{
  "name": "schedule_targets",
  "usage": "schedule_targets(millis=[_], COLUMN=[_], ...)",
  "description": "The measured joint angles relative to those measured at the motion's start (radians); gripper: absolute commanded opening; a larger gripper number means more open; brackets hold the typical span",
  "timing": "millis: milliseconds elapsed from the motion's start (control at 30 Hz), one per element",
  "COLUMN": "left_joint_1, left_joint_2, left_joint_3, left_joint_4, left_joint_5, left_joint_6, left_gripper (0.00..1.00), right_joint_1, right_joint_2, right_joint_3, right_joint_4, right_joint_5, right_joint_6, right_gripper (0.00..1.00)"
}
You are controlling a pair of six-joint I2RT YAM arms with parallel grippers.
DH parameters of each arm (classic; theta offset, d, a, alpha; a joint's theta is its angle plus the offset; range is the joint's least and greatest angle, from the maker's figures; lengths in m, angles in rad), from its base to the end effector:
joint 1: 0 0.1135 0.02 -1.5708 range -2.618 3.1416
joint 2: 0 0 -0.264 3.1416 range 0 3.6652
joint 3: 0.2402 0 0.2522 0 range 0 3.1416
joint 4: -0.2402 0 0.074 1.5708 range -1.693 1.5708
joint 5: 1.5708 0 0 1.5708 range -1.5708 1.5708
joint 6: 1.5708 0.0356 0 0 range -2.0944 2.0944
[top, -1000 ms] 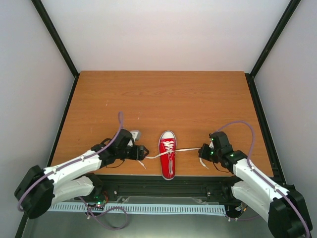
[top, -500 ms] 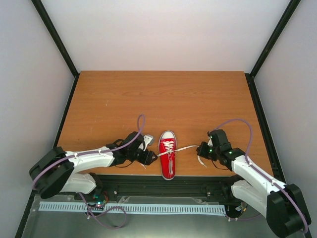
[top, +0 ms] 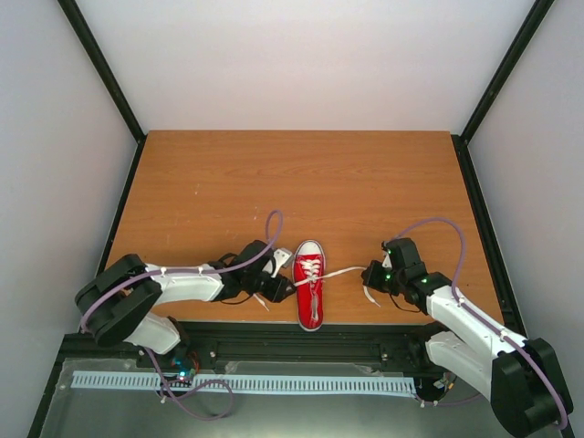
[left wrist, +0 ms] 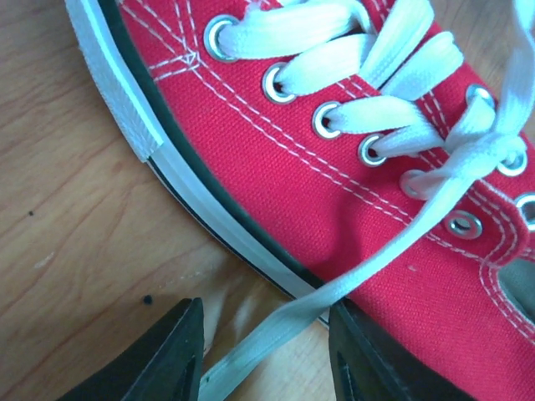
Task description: Tie the shoes
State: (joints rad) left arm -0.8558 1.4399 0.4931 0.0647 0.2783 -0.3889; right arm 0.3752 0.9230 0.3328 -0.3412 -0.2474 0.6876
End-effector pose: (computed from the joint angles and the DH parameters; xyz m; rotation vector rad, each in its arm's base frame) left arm 0.1540 -0.1923 0.1279 0.7319 2.5109 -0.8434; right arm 0.1479 0.0676 0.1505 0.3011 2.6049 0.7204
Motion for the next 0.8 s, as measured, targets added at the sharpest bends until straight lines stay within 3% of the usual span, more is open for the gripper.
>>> schedule_targets(millis=[167, 233, 400, 800], left_joint_1=[-0.005, -0.01, -0.015, -0.015], left_joint_2=[0.015, 0.013, -0.023, -0.133], left_joint_3=[0.002, 0.002, -0.01, -0.013], left_joint_4=[0.025, 0.032, 0.031, 0.064], left_joint_5=[0.035, 0.046, 0.023, 0.011], left_joint_6=[0.013, 0.011, 0.0, -0.053], left_gripper=[0.12, 0.07, 0.01, 0.01], right_joint_1=[0.0, 0.0, 0.0, 0.0], right_joint_2=[0.0, 0.0, 0.0, 0.042], right_joint_3=[0.0, 0.0, 0.0, 0.045], right_joint_4=[0.0, 0.0, -0.001, -0.003], right_joint_5=[0.0, 0.0, 0.001, 0.005], right_joint_6=[-0.005, -0.007, -0.01, -0.04], right_gripper=[0.03, 0.03, 0.03, 0.03])
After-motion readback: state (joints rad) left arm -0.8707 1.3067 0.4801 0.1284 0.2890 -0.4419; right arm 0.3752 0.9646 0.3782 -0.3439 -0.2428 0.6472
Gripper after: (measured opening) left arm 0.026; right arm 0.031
